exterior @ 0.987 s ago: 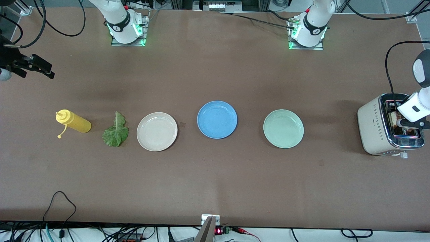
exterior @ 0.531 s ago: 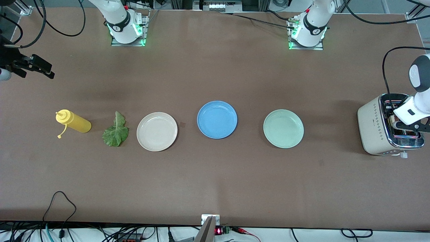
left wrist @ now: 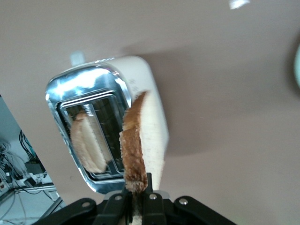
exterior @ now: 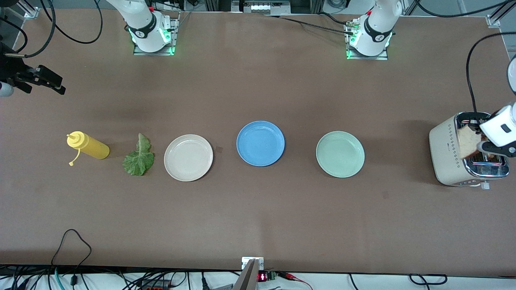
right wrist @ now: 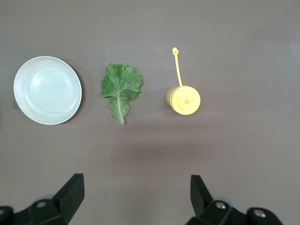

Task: Make sandwich in blue plate with both arms
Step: 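Place the bread on the blue plate while the right gripper reaches lettuce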

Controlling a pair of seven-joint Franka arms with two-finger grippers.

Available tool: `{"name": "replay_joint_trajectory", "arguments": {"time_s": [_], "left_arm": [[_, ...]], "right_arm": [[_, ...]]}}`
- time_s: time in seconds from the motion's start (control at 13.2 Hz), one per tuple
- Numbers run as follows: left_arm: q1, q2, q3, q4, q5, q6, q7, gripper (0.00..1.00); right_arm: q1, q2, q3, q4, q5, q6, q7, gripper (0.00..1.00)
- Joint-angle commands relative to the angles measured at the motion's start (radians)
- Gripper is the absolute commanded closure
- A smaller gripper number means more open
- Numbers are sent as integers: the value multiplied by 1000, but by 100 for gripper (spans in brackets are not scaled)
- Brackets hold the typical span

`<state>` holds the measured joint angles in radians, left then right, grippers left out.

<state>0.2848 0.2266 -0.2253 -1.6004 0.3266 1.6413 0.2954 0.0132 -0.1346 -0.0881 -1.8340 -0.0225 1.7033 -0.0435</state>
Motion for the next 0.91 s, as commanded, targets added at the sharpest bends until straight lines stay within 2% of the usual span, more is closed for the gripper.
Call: {"name": "replay_joint_trajectory", "arguments": {"time_s": [0.0,0.23,0.38,0.46,0.61,0.76,0.84], "left_arm": [[2,13,-133,40,-68,-46,-77,99],[-21,80,-241,40,-284,-34,-137,99],[-77,150,-241,42,-447,-32,-197,99],[-96,183,-243,57,-528,-28,-225,99],[-131,267,-241,89,-798,61,-255,99],[-159,363,-244,85,-961,167,-195,99],[-185,405,-244,74,-1047,234,-91,100]], "right_arm": [[-2,12,8,9,-8,-1,-1,0],[-10,18,2,15,1,-4,1,0],[-6,73,2,27,1,18,-3,0],[1,139,10,63,3,45,2,0],[25,222,11,76,3,80,7,0],[76,303,11,78,6,114,14,0],[77,332,11,79,34,121,14,0]]}}
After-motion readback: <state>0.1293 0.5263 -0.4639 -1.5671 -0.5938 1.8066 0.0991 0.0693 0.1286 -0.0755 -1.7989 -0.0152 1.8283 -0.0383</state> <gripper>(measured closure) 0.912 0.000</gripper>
